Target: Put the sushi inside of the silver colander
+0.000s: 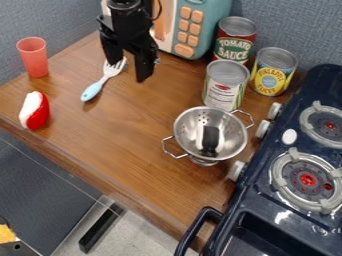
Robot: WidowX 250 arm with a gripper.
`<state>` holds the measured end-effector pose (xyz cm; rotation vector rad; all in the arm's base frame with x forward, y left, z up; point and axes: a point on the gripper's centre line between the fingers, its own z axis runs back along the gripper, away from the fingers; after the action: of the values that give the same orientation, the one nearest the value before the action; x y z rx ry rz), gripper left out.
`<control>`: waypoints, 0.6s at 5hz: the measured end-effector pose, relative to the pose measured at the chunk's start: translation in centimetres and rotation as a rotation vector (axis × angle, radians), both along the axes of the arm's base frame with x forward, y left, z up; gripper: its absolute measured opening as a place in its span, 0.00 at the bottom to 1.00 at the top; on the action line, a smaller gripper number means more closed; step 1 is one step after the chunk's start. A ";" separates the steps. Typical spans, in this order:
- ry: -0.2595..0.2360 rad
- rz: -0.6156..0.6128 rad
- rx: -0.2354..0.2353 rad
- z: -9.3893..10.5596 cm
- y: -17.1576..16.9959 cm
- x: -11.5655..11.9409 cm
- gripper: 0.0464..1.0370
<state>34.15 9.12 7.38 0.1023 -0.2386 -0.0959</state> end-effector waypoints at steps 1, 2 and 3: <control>0.022 0.016 0.066 -0.6 -0.2 0.4 0.96; 0.029 0.006 0.055 -0.7 -0.5 0.4 0.96; 0.057 0.004 0.022 -0.8 -0.4 0.4 0.96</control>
<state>34.60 8.73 6.53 0.1215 -0.1803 -0.0973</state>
